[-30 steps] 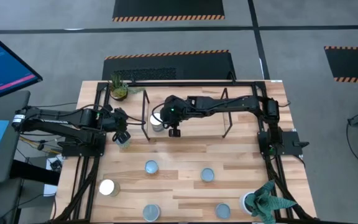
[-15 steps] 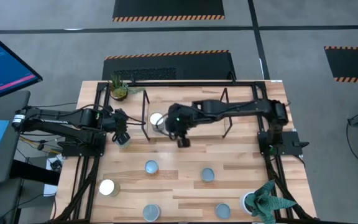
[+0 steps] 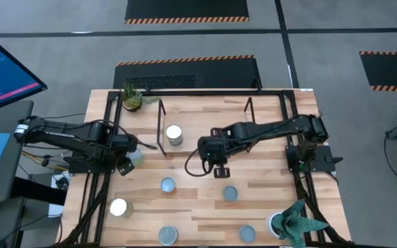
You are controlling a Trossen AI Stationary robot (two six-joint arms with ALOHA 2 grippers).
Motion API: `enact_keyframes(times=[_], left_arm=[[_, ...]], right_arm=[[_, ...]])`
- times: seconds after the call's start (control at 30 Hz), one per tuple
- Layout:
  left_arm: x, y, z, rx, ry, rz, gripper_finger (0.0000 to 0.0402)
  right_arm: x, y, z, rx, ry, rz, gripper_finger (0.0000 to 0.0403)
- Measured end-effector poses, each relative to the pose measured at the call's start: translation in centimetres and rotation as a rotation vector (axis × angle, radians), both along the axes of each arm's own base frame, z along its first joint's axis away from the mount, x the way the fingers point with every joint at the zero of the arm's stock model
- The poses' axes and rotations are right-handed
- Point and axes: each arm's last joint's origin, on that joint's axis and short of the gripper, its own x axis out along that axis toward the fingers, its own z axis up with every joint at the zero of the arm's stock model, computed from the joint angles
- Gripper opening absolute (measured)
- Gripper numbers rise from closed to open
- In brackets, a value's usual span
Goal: Pick and place cans onto a shelf
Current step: Put the canned carrots on the shelf
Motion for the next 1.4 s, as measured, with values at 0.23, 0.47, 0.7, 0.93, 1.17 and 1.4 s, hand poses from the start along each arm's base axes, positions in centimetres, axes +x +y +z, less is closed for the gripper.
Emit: enact_keyframes(times=[0.23,0.47,0.7,0.93,1.17,1.4], left_arm=[[-0.1,-2.8,2.4,-0.257,0.063,0.012,0.0139],[-0.1,-6.7,6.0,-0.232,0.009,-0.081,0.0139],[-1.9,-10.7,5.4,-0.118,0.153,-0.127,0.0139],[-2.6,-14.0,3.2,0.003,0.314,-0.109,0.0139],[-1.7,-17.1,0.4,0.061,0.376,-0.181,0.0139],[-0.3,-19.1,-2.7,0.146,0.386,-0.215,0.0139]], right_arm=[[-0.3,0.8,-0.1,-0.047,0.01,-0.039,0.0075],[-0.2,0.7,-0.2,-0.046,0.003,-0.043,0.0075],[-0.2,0.8,-0.2,-0.002,-0.007,-0.158,0.0075],[-0.4,1.8,-0.3,0.031,-0.01,-0.211,0.0075],[-0.7,3.4,-0.2,0.033,-0.013,-0.172,0.0075],[-1.0,4.7,-0.2,0.035,-0.018,-0.135,0.0075]])
